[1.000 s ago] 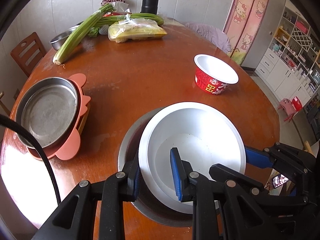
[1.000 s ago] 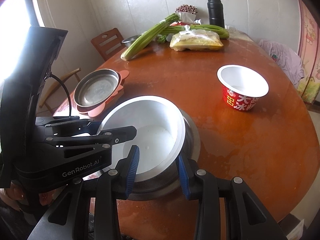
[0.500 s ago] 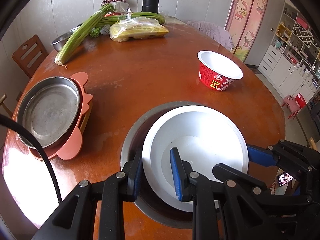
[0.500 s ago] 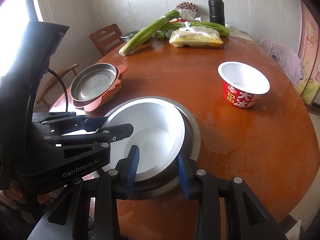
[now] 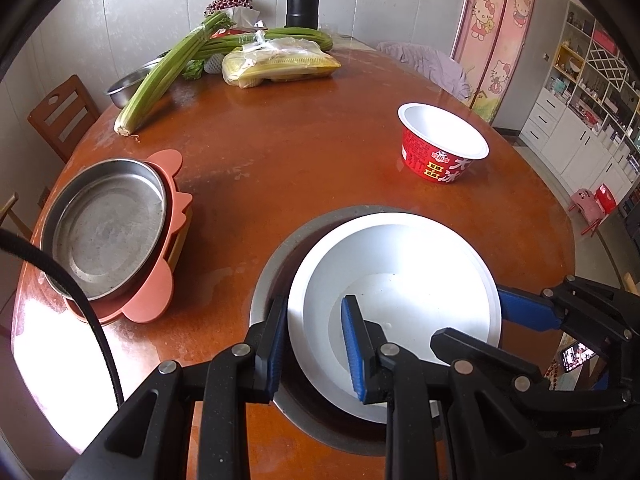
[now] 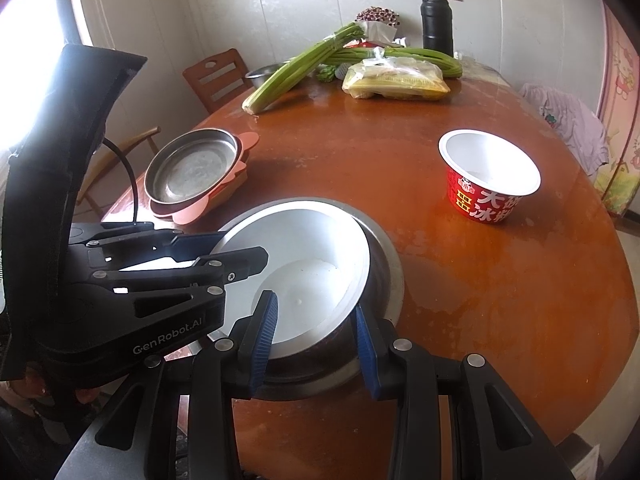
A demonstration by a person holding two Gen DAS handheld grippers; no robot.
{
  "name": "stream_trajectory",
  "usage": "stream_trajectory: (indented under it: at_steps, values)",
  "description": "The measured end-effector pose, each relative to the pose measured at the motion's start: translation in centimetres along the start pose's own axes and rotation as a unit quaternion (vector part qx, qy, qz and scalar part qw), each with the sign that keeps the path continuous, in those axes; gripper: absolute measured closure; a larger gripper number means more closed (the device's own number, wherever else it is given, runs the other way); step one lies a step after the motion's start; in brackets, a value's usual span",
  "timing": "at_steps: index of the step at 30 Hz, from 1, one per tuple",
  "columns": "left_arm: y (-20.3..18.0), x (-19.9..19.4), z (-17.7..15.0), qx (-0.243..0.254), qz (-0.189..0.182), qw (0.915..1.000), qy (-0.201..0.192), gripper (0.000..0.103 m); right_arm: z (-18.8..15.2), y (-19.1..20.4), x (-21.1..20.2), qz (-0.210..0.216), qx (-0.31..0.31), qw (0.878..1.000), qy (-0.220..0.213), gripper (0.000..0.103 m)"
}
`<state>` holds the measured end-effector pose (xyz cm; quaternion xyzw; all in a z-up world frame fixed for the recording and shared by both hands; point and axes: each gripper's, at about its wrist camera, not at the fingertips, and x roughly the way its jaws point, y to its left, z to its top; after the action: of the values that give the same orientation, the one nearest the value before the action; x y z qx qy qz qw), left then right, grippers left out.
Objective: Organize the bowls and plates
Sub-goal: 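Settle the white bowl inside the steel bowl and open the left gripper, then move the left gripper to the red-printed white bowl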
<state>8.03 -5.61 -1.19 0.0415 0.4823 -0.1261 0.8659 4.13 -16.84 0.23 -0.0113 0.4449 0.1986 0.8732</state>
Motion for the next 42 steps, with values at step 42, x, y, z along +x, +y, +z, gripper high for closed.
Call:
stream_trajectory:
  at_steps: [42]
  values:
    - [-3.3,-1.9,5.9,0.043,-0.002,0.9973,-0.060,0.047,2.9,-7.6,-4.2,-0.049,0.060,0.995,-0.070,0.062]
